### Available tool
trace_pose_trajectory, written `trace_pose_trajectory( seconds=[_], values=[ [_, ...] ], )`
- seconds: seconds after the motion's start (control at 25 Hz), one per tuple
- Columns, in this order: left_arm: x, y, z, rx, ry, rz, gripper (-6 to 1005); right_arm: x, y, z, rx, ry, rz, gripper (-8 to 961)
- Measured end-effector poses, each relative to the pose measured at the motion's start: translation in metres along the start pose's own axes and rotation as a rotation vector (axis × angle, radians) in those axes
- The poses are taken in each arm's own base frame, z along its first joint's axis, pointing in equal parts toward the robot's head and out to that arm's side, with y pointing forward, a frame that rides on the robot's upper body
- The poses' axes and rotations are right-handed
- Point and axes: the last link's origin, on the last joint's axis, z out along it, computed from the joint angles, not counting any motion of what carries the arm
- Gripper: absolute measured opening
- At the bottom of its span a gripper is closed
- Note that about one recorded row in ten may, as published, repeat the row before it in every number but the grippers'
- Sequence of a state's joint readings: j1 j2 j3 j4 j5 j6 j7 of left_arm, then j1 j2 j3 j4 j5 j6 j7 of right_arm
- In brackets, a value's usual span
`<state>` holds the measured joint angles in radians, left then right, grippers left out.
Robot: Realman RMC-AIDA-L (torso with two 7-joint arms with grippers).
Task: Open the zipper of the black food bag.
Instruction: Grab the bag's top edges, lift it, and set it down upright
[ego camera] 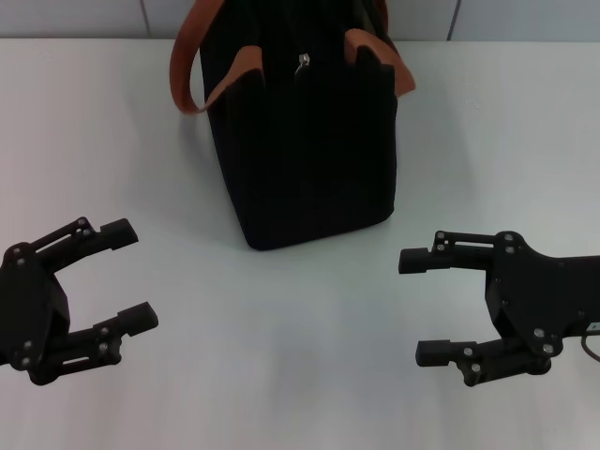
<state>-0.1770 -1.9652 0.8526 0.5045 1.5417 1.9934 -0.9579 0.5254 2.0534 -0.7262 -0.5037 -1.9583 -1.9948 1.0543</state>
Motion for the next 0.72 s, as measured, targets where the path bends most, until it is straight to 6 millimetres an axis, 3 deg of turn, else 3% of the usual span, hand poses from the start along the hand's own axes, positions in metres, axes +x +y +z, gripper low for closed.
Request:
trace_pose_trajectory(
  seconds=[0.72],
  values=[
    [-0.001, -0.003, 0.010, -0.011, 0.012, -0.003, 828, -0.001, -0.003, -0.003, 0.052, -0.030, 0.000, 829]
  ],
)
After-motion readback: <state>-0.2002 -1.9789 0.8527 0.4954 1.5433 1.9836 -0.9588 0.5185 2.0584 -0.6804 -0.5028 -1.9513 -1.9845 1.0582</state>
